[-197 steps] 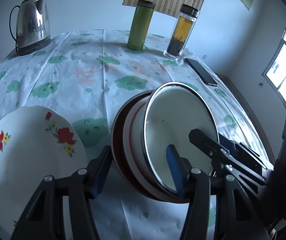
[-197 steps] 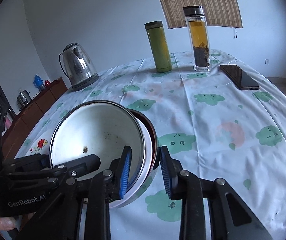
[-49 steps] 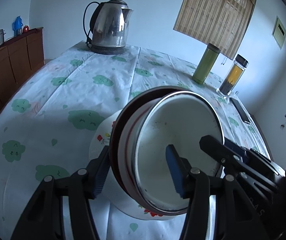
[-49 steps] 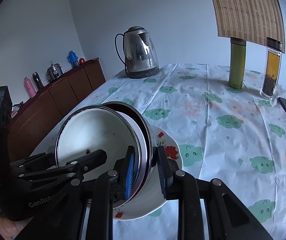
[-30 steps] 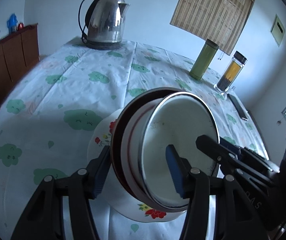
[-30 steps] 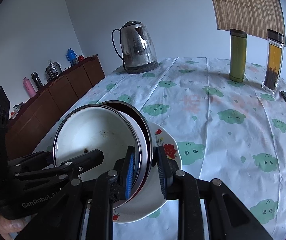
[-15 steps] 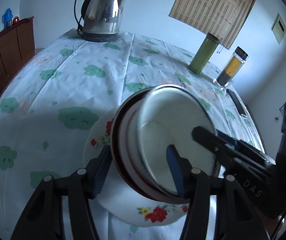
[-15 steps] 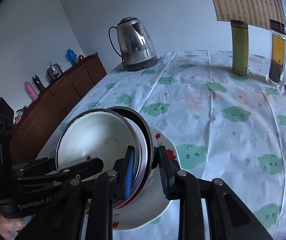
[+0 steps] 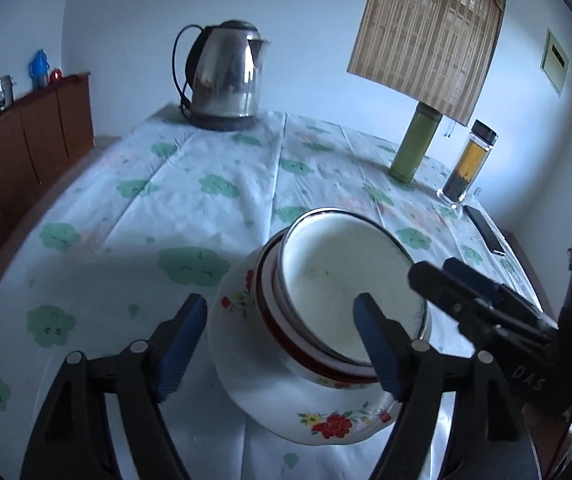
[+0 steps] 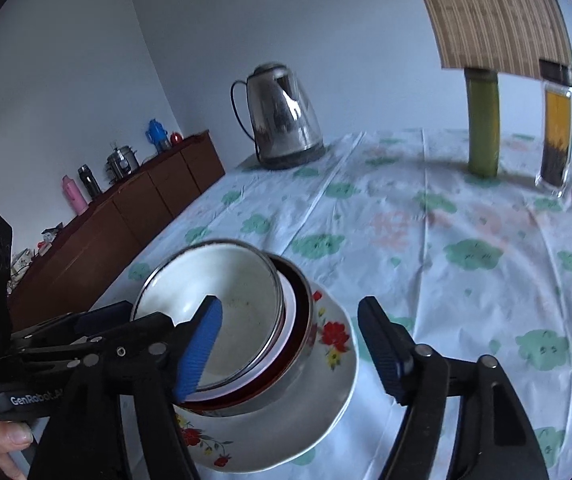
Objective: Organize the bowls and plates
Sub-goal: 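Open both tools and withdraw them from the bowl stack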
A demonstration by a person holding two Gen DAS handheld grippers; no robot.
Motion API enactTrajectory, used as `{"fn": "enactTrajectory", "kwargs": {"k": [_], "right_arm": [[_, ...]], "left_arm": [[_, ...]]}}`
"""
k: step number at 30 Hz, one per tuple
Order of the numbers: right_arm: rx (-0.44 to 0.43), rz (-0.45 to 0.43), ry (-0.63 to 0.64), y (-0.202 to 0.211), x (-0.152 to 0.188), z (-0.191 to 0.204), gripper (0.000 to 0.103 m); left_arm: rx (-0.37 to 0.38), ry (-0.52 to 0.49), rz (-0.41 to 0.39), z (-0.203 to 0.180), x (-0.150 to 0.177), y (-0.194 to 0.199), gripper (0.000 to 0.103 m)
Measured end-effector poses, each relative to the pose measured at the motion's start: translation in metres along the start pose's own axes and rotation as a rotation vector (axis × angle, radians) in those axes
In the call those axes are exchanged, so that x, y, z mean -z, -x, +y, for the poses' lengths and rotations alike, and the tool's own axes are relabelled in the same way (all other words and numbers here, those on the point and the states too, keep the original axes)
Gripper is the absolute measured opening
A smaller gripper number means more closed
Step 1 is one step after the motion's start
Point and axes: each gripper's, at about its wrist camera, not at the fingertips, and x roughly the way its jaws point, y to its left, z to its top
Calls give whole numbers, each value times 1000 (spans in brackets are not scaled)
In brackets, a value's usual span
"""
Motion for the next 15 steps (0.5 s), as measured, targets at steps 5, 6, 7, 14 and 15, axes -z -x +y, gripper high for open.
{"fn": "enactTrajectory", "kwargs": {"k": [5,6,7,14,15], "right_arm": [[32,-69,14,17,-1,-3,74],[42,-82,22,20,-1,-2,74],[48,-94,28,23,-1,-2,74],[67,-143,64,34,-1,4,74],[68,-152,67,36,-1,5,74]], "left_arm": [[-26,-22,-35,-7,2,10,78],[-32,-26,-42,-8,2,11,79],[-38,-31,-49,-9,3,13,81],[-82,-51,-103,-14,6,22,90],[-83,-52,-105,-15,7,23,90]]}}
